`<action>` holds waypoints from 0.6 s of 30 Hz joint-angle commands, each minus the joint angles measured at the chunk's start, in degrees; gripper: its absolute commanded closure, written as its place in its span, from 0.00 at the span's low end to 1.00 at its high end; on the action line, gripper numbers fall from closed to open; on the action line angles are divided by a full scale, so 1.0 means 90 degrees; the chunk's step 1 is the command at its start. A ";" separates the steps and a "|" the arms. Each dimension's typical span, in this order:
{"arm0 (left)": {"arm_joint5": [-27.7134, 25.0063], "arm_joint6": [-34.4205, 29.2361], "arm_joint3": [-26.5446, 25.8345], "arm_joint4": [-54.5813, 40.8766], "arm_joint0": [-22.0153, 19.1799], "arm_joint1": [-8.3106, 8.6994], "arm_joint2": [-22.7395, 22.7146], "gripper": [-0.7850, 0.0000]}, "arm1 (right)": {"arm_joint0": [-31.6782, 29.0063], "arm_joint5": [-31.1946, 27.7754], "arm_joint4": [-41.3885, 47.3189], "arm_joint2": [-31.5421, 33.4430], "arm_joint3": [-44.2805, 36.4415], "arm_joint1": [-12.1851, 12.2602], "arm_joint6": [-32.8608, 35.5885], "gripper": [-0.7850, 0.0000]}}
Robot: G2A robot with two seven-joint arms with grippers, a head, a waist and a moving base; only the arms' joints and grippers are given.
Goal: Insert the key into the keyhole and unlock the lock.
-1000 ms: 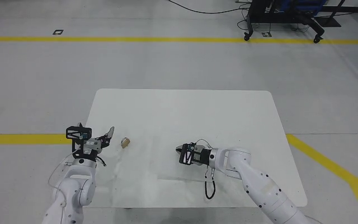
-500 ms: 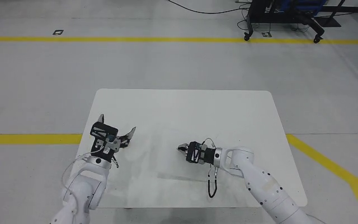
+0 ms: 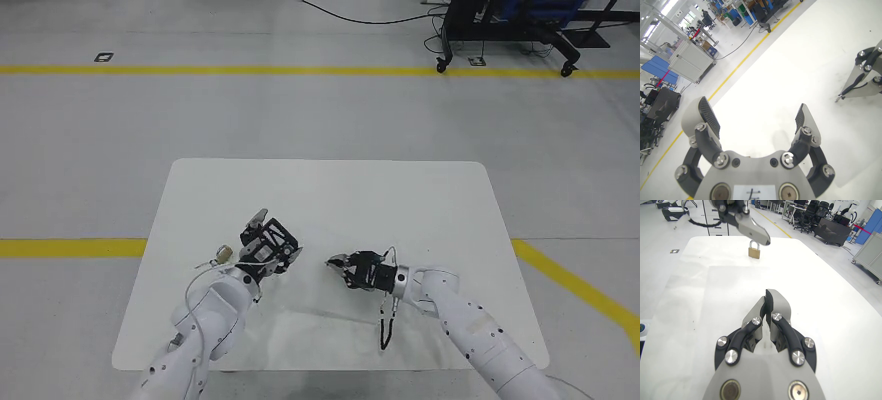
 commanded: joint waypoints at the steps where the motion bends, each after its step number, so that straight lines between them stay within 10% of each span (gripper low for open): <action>1: -0.0015 -0.0144 0.0192 0.0186 -0.0125 -0.0028 0.0214 0.00 | 0.0049 -0.0010 -0.0030 -0.0015 0.0081 0.0001 -0.0087 1.00; 11: 0.0412 -0.0626 0.1050 0.0708 -0.0737 -0.0208 0.0853 0.00 | 0.0224 0.0045 0.0090 -0.0146 0.0196 -0.0038 -0.0164 1.00; 18: 0.1114 0.0068 0.0552 -0.0147 -0.0448 -0.0176 -0.0031 0.00 | 0.0186 -0.0225 0.0602 -0.0067 -0.0156 -0.0030 -0.0276 1.00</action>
